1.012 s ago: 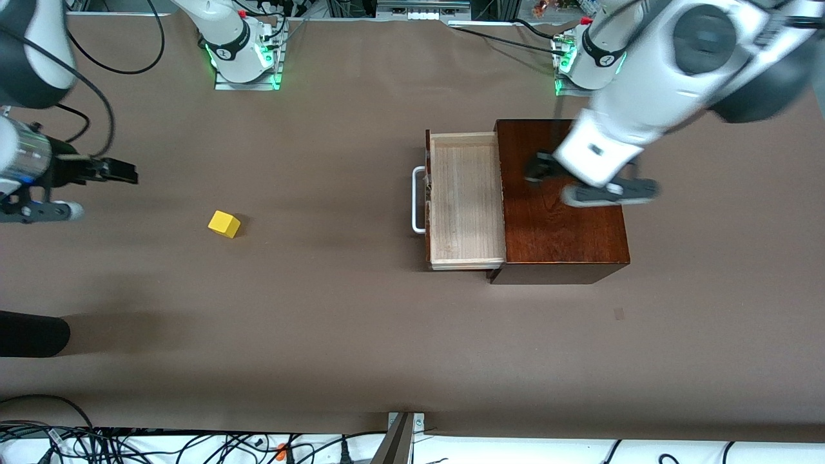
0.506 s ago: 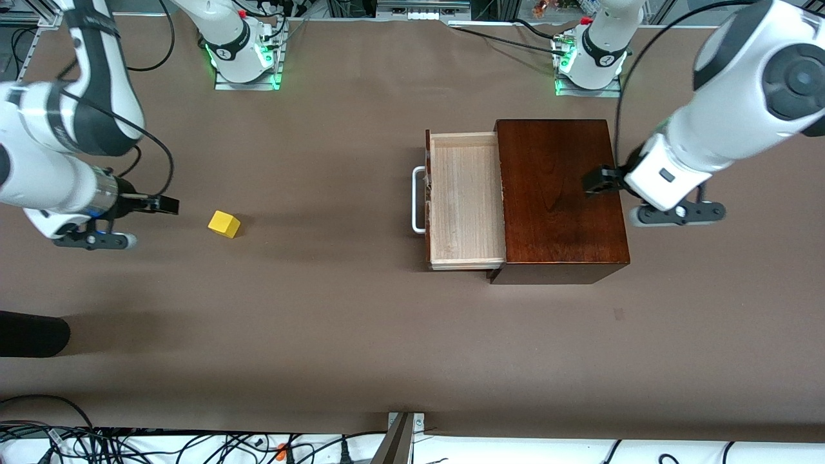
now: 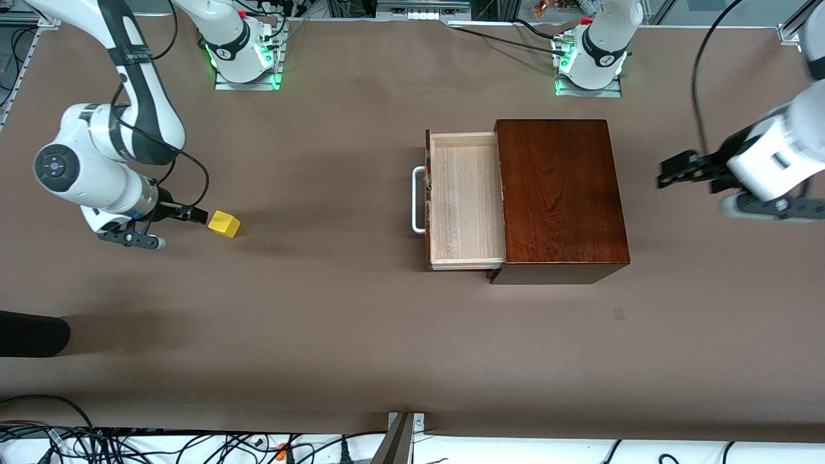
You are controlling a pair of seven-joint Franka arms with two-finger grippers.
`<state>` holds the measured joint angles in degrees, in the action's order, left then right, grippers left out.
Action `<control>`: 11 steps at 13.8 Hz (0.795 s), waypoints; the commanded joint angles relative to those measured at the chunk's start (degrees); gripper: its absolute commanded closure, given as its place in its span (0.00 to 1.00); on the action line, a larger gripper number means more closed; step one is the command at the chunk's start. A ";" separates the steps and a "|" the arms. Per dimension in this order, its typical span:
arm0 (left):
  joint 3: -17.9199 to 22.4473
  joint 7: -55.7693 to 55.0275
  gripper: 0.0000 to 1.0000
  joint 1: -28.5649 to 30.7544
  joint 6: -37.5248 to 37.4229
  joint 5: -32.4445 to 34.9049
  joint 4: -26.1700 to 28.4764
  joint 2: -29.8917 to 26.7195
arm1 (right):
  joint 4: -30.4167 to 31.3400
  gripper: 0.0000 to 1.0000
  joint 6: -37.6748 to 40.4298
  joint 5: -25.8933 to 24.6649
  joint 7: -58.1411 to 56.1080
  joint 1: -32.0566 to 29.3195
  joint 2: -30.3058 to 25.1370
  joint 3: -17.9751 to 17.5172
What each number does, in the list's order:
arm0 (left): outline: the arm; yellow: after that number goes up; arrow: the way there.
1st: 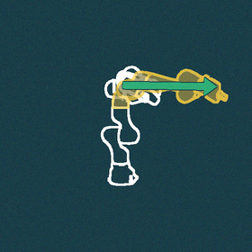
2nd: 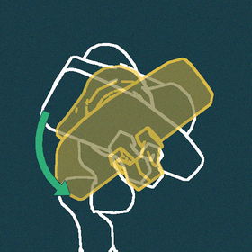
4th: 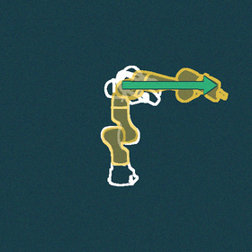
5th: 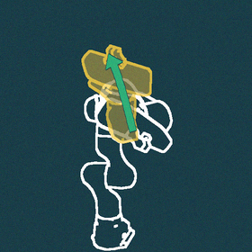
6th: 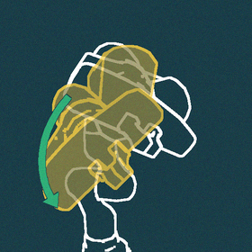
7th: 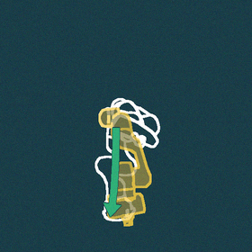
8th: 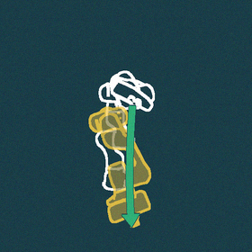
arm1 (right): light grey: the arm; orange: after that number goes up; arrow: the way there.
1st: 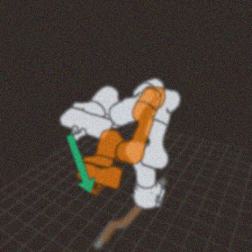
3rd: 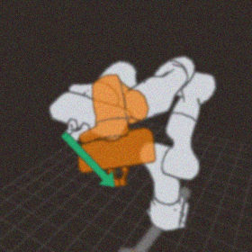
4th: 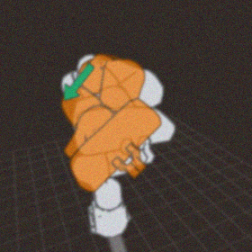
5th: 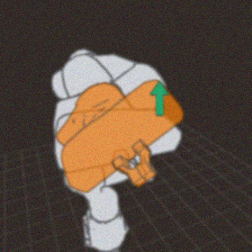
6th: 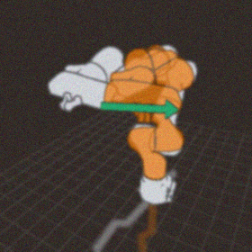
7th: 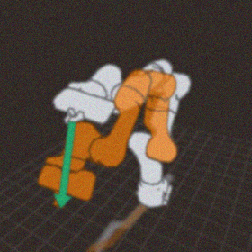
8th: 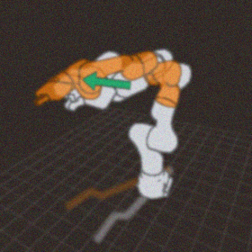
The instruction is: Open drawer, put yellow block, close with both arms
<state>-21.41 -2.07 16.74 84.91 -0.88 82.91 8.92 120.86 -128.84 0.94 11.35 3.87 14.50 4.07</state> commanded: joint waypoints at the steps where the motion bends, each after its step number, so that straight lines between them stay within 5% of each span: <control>1: 11.28 3.12 0.00 -9.42 1.40 -1.58 4.80 -4.61 | 1.22 0.00 -3.87 2.48 2.98 0.00 1.40 -0.47; 5: 11.92 1.98 0.00 -11.37 9.22 -1.67 14.11 -10.58 | 4.55 0.00 -11.59 3.19 7.61 0.08 2.90 -1.79; 8: 17.44 2.86 0.00 -16.99 4.23 -1.93 11.32 -10.33 | 6.32 0.00 -16.71 3.19 9.31 0.00 4.56 -3.99; 11: 17.55 2.68 0.00 -16.39 3.43 -2.02 10.17 -10.15 | 7.29 0.00 -16.80 3.19 8.87 0.00 5.10 -3.99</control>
<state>-5.25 -0.32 0.95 89.55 -1.30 93.30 -0.51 127.05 -144.47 3.55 20.12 4.15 19.66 0.27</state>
